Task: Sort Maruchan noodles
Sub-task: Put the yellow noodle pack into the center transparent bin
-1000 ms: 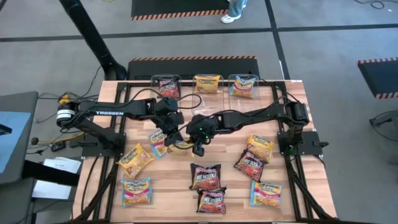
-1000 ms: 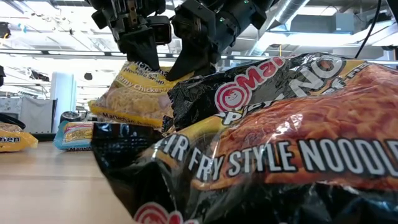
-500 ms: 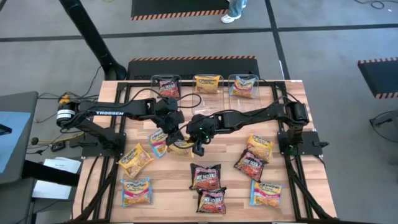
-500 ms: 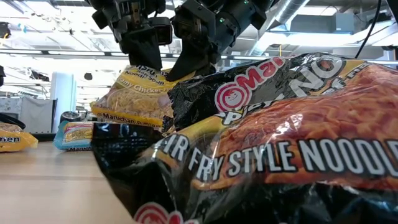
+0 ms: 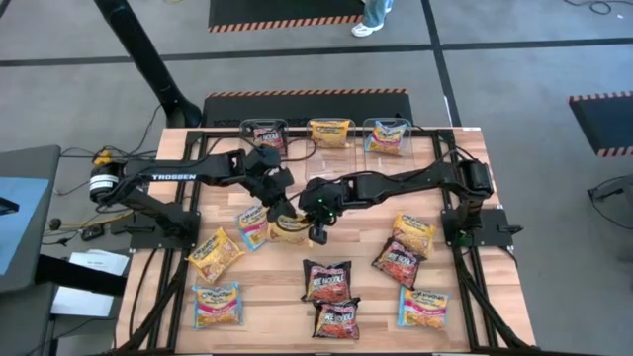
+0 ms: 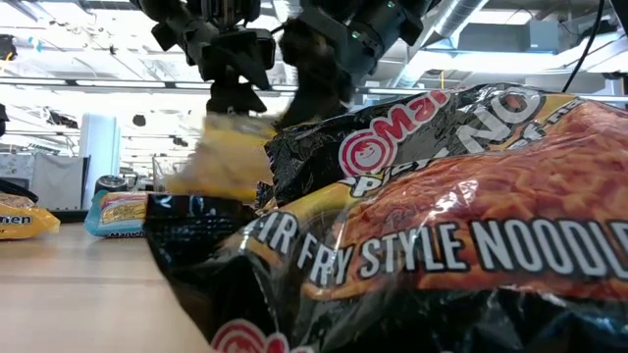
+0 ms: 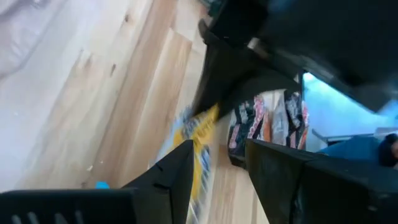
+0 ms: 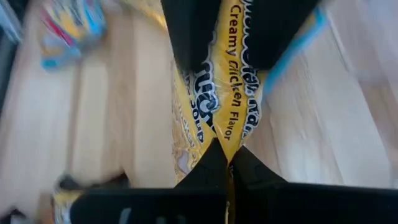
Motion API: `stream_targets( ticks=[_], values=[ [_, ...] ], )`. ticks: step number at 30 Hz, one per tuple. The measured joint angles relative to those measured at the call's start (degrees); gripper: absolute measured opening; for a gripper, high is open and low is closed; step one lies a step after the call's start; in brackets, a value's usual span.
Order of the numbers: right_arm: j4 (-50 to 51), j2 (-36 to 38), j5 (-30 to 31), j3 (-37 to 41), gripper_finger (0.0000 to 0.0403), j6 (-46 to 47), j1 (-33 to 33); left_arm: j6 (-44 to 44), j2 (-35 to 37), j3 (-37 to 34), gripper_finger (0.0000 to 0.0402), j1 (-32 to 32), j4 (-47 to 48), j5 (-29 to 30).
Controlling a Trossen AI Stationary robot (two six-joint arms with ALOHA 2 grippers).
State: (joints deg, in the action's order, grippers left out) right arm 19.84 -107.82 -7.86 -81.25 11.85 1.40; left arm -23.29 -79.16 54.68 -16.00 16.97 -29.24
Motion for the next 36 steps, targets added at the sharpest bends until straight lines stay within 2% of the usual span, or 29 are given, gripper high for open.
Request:
stream_targets(
  ticks=[4, 11, 13, 18, 28, 36],
  values=[
    [1.3, 0.9, -1.1, -0.1, 0.0005, -1.1, 1.1, 0.1, 1.7, 0.0, 0.013, -1.6, -0.5, 1.1],
    [6.3, 3.1, -1.2, 0.1, 0.0005, -3.2, 3.3, 2.9, 7.1, 0.0, 0.0129, -4.6, -1.4, 8.4],
    [5.0, 3.5, -1.2, -0.1, 0.0005, -4.5, 4.0, 2.8, 8.6, 0.0, 0.0129, -5.3, -1.6, 10.2],
    [6.5, 6.8, -1.2, 0.0, 0.0005, -7.7, 6.9, 2.6, 11.6, 0.0, 0.0129, -6.6, -1.2, 12.7],
    [8.2, 15.2, -1.2, 0.0, 0.0005, -15.4, 16.7, 2.5, 13.8, 0.0, 0.0129, -7.0, -0.9, 15.8],
    [9.0, 17.8, -1.1, 0.0, 0.0005, -24.7, 27.1, 1.3, 13.8, 0.0, 0.0129, -7.0, -0.9, 15.8]
  ],
)
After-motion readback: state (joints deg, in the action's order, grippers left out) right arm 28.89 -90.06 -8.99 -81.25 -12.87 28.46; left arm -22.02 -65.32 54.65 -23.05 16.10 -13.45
